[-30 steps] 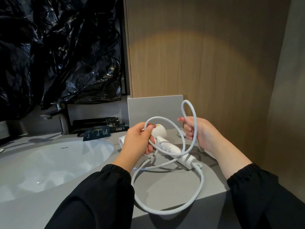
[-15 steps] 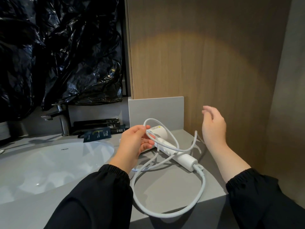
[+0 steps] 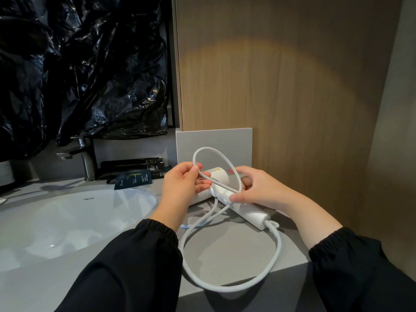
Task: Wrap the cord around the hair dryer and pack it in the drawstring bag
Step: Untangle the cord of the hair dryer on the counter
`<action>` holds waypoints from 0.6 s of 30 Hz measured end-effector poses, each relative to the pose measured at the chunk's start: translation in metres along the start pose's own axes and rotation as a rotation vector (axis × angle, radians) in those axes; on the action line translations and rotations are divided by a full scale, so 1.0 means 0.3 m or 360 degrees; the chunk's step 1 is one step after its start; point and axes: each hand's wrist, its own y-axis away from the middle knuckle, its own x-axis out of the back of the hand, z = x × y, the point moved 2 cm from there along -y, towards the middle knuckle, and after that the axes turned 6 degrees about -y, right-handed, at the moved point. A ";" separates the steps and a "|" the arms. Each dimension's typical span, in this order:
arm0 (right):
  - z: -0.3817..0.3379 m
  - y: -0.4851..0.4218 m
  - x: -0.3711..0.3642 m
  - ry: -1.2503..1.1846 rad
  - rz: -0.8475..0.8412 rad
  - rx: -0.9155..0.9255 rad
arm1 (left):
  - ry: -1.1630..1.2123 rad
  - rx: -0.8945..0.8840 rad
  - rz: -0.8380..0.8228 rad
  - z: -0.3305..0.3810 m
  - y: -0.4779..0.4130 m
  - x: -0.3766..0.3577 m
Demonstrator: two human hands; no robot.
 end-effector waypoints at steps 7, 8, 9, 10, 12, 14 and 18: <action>-0.009 0.009 0.016 -0.0111 0.0305 0.0087 | -0.0608 -0.0059 -0.0124 -0.030 0.019 -0.003; -0.012 0.012 0.018 -0.0142 0.0363 0.0125 | -0.0842 -0.0133 -0.0165 -0.042 0.029 -0.006; -0.013 0.015 0.021 -0.0151 0.0428 0.0162 | -0.1075 -0.0216 -0.0210 -0.051 0.040 -0.010; -0.013 0.017 0.020 -0.0142 0.0496 0.0197 | -0.1280 -0.0298 -0.0259 -0.059 0.051 -0.012; -0.011 0.023 0.011 -0.0079 0.0625 0.0253 | -0.1520 -0.0420 -0.0373 -0.061 0.077 -0.012; -0.004 0.036 -0.004 -0.0015 0.0739 0.0253 | -0.1677 -0.0518 -0.0539 -0.064 0.100 -0.009; -0.044 0.084 0.026 0.0118 0.0919 0.0221 | -0.1775 -0.0550 -0.0621 -0.068 0.116 -0.006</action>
